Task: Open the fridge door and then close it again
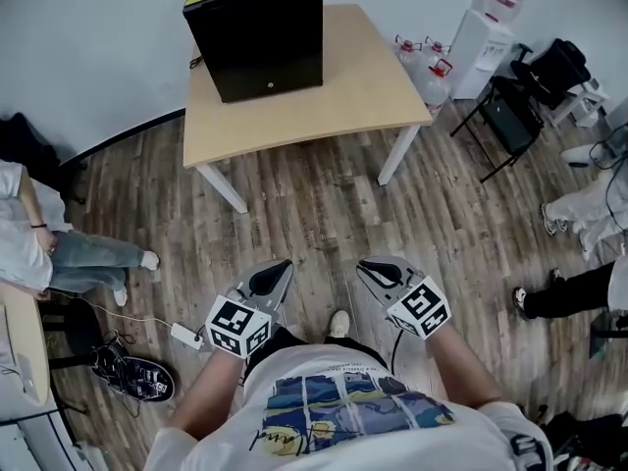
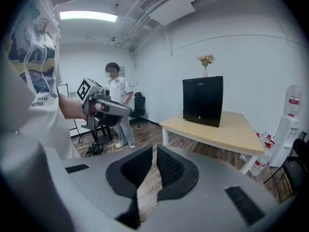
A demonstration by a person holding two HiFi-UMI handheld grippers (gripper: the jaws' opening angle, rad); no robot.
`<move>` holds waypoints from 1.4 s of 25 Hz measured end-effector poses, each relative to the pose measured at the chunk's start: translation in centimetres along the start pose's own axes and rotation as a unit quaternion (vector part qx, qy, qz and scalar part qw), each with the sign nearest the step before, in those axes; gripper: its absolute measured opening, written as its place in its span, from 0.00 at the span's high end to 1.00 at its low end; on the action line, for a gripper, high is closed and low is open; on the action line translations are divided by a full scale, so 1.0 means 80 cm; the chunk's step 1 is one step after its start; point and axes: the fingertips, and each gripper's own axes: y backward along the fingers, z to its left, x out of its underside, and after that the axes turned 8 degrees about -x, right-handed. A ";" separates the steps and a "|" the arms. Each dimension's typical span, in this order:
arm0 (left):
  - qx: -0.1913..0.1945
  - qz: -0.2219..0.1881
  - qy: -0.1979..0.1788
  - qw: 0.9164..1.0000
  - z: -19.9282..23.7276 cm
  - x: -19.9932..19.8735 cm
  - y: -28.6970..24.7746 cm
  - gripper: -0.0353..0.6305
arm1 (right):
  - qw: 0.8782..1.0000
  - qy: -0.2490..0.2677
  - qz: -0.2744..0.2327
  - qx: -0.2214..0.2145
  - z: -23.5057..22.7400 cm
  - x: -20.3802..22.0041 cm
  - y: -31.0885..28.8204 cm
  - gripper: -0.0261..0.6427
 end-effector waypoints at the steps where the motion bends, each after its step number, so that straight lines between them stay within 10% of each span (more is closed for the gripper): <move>1: -0.004 -0.004 0.004 1.000 0.000 -0.009 -0.012 0.93 | 1.000 -0.004 0.000 -0.003 -0.015 0.003 0.002 0.94; 15: -0.003 -0.051 0.044 0.998 0.164 -0.087 -0.129 0.89 | 0.999 -0.033 -0.015 0.019 -0.151 -0.054 -0.071 0.92; 25: 0.030 -0.068 0.002 0.997 0.334 -0.163 -0.189 0.88 | 0.996 -0.042 -0.025 0.071 -0.235 -0.151 -0.199 0.93; 35: -0.011 -0.097 0.021 0.995 0.438 -0.210 -0.227 0.88 | 1.000 -0.016 -0.021 0.015 -0.285 -0.207 -0.271 0.93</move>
